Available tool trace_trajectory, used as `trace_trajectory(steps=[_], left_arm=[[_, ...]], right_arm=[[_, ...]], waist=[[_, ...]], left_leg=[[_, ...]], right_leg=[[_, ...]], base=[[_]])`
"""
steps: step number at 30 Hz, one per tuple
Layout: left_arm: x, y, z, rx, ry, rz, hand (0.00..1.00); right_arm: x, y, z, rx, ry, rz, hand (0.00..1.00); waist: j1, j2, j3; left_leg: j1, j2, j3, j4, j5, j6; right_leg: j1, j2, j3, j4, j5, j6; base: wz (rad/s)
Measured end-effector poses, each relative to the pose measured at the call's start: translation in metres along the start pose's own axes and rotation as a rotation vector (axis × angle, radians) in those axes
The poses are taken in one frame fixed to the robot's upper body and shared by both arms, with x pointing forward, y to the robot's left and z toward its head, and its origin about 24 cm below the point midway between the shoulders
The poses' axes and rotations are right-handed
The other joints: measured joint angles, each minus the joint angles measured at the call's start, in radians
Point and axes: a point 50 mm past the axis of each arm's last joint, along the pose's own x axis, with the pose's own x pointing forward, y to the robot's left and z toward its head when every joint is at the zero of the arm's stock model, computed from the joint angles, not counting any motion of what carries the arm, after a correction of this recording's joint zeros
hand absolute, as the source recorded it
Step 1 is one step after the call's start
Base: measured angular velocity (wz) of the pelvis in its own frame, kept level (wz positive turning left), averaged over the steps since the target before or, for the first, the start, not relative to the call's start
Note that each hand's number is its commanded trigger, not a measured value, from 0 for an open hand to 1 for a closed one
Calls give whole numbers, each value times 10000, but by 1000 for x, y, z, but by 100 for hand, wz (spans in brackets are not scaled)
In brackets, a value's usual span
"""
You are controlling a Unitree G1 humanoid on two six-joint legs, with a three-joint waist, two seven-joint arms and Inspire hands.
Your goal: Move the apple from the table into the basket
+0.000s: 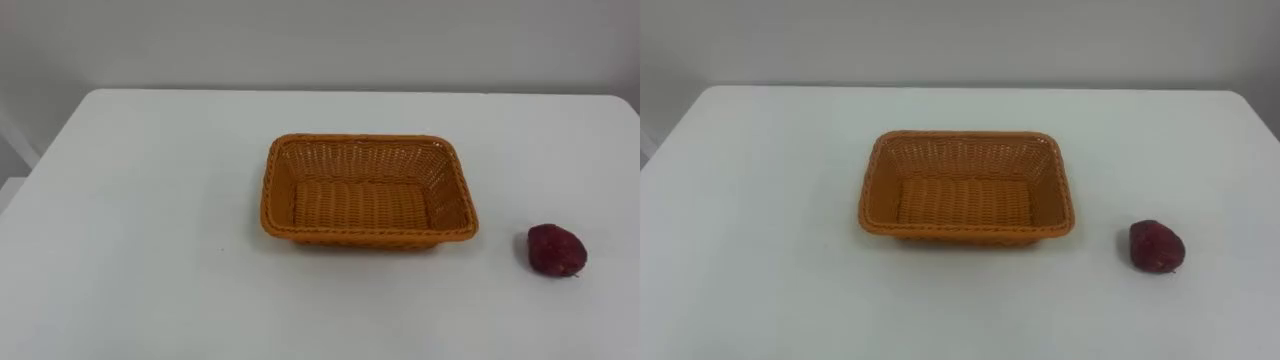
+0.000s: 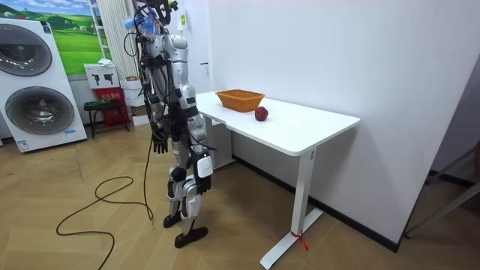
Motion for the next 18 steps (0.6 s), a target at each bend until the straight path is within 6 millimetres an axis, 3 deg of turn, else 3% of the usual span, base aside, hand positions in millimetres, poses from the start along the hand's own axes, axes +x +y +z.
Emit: trace_trajectory(steps=[7,13,16,18], left_arm=[[0,0,0,-14,-60,22,0],[0,1,5,-15,-263,85,0],[0,1,3,-33,-281,81,0],[0,1,3,-118,-352,109,0]], right_arm=[[0,-1,5,297,-121,-100,0],[0,-2,4,2075,-93,-412,0],[0,-4,4,4393,-63,-504,0],[-1,-7,4,7303,-194,-484,0]], waist=[[30,8,0],[-7,40,10],[-120,50,12],[-257,46,21]], left_leg=[[-3,2,1,-22,0,0],[-17,8,-5,47,-7,0],[27,5,-4,35,-7,1],[19,7,-3,-11,-7,1]], right_leg=[[-8,3,-4,-12,0,0],[18,0,-76,-16,0,0],[64,-2,-88,-28,0,0],[108,7,-97,-122,6,2]], base=[[0],[0],[0],[0]])
